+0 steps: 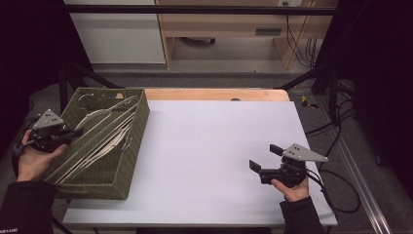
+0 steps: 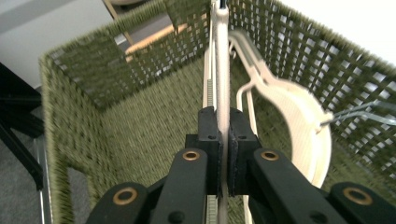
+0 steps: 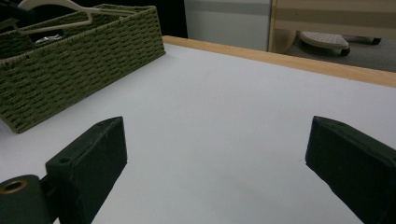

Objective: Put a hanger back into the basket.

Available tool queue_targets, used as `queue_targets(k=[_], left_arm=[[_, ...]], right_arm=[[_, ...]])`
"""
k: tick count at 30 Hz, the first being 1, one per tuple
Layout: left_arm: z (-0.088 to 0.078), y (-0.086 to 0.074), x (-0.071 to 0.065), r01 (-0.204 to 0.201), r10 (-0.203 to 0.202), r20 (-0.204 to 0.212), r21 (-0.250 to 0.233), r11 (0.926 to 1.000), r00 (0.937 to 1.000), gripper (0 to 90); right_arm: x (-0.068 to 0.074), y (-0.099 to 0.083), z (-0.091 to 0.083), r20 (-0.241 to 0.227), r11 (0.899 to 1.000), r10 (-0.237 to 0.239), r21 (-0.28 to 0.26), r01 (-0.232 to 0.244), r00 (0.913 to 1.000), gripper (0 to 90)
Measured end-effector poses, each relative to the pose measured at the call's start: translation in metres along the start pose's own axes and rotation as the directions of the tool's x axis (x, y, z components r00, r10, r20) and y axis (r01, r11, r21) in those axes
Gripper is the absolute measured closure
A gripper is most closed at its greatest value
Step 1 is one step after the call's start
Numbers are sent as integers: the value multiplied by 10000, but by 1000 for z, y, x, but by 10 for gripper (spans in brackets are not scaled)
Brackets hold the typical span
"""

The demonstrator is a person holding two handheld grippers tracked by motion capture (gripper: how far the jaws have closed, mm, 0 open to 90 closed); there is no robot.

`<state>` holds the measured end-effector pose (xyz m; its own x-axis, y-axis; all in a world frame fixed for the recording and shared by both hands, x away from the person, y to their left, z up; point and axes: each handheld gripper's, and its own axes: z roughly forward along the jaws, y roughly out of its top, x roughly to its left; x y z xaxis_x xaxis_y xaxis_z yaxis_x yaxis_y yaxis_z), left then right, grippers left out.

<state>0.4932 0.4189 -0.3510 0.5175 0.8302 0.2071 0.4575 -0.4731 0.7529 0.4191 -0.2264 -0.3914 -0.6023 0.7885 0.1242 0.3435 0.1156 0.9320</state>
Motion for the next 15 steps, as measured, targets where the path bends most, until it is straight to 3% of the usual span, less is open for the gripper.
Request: queue_targets(k=[10,14,15], left_arm=[[18,-21,-4,397,-400,69,399,9984,9992,862],[21,-24,-3,406,-446,337,1131,9928,9984,833],[23,-25,-4,625,-674,392,1140,9915,9970,825]], right_arm=[[1,0,1,-16,10000,15,44,-15,10000,59],[1,-1,2,1,10000,42,34,-42,10000,59],[1,-1,2,19,10000,31,39,-31,10000,59]])
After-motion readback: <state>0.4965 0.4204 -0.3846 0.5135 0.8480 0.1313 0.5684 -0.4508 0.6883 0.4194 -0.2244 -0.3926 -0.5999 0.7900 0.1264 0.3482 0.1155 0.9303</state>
